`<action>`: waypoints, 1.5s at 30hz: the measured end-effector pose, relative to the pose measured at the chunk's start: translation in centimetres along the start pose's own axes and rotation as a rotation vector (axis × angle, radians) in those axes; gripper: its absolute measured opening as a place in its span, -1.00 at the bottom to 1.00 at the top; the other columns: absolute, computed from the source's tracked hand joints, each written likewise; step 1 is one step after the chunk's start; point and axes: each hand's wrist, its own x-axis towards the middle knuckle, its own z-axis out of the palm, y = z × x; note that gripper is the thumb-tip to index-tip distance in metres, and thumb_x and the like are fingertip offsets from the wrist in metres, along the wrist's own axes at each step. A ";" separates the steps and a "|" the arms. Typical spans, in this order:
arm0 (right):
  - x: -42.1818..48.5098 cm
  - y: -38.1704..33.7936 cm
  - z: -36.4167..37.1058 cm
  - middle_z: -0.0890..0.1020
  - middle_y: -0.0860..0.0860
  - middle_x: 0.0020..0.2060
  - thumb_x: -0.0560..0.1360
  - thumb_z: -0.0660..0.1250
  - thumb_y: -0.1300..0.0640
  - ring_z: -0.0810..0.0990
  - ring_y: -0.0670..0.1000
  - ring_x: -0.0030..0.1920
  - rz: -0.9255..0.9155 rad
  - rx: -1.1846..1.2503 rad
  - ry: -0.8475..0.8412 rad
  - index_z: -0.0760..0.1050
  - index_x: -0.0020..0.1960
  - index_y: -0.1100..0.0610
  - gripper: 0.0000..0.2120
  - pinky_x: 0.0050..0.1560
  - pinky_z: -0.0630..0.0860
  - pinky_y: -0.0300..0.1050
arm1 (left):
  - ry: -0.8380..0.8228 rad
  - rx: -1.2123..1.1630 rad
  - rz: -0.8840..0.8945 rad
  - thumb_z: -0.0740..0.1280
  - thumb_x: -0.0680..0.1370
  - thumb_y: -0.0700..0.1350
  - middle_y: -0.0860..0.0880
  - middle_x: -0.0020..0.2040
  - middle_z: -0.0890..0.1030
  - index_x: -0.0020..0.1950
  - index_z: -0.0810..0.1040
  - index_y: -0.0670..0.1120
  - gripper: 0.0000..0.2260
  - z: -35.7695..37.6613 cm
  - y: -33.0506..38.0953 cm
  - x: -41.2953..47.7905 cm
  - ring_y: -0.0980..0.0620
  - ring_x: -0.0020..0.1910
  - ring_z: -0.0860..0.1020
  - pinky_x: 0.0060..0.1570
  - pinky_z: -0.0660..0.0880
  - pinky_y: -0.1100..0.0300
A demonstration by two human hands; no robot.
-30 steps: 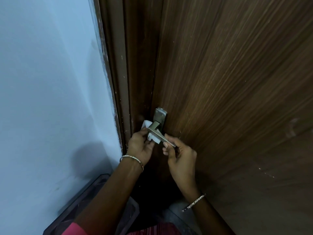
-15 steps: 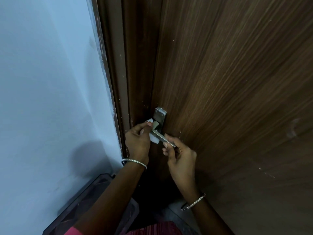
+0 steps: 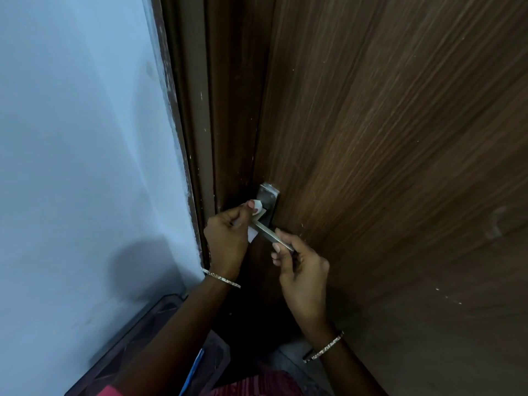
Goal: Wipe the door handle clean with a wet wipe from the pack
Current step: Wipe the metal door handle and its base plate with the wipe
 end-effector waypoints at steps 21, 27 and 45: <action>0.0 0.3 0.5 0.71 -0.11 -0.07 0.60 0.34 0.23 0.71 -0.18 -0.15 -0.044 -0.030 0.041 0.62 0.23 0.03 -0.75 -0.15 0.69 -0.13 | -0.305 -0.449 -0.869 0.44 0.50 -0.22 -0.11 -0.24 0.65 -0.11 0.60 -0.20 -0.94 0.7 0.3 3.0 0.00 -0.23 0.62 -0.29 0.63 0.20; 0.0 0.3 0.5 0.72 -0.09 -0.05 0.61 0.33 0.22 0.71 -0.17 -0.15 -0.051 -0.042 0.044 0.61 0.25 0.08 -0.76 -0.13 0.69 -0.12 | -0.275 -0.435 -0.798 0.48 0.46 -0.21 -0.17 -0.14 0.66 0.01 0.63 -0.24 -0.83 0.7 0.0 2.7 -0.01 -0.27 0.66 -0.33 0.65 0.19; 0.0 0.5 0.5 0.71 -0.09 -0.05 0.61 0.32 0.18 0.70 -0.20 -0.13 -0.058 -0.104 0.029 0.60 0.24 0.04 -0.76 -0.14 0.69 -0.10 | 0.015 0.361 0.296 0.42 0.54 0.00 0.07 -0.19 0.70 -0.04 0.73 -0.07 -0.83 -1.2 -0.4 -1.4 0.18 -0.23 0.61 -0.23 0.42 0.42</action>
